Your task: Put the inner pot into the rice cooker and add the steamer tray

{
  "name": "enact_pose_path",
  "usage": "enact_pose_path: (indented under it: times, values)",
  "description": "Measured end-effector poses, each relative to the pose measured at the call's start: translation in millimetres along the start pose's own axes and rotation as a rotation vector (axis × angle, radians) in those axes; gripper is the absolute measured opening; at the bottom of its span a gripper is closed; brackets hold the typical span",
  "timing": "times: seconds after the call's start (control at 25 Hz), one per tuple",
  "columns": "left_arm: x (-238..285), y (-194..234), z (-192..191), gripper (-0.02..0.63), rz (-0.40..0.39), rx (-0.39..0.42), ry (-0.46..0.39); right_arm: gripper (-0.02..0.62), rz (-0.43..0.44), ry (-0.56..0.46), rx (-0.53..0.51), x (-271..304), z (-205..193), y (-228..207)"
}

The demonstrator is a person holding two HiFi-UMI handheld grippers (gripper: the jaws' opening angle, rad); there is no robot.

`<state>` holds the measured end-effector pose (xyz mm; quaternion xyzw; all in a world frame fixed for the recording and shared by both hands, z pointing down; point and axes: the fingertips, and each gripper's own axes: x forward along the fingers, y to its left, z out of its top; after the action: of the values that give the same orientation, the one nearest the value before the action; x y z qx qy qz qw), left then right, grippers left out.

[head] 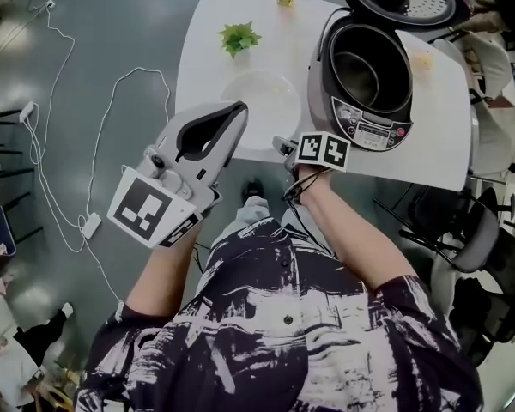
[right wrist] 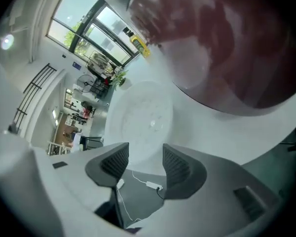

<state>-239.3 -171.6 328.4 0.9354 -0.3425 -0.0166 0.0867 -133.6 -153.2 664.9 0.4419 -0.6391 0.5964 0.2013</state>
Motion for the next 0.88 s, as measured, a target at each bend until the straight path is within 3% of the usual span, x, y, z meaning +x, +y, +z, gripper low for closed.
enact_pose_path:
  times: [0.24,0.4,0.52,0.72,0.88]
  values:
    - [-10,7,-10,0.005,0.002,-0.02,0.007,0.19,-0.1,-0.008,0.084,25,9,-15]
    - [-20,14,-9,0.005,0.016,-0.021,0.007,0.179,-0.179,0.016,0.088,36,5,-24]
    - [-28,20,-9,0.005,0.032,-0.025,0.005,0.125,-0.226,0.031,0.057,41,3,-27]
    - [-36,27,-11,0.005,0.049,-0.032,0.005,0.105,-0.244,0.04,0.069,48,4,-30]
    - [-38,27,-12,0.005,0.052,-0.032,0.001,0.024,-0.27,0.048,0.071,47,8,-35]
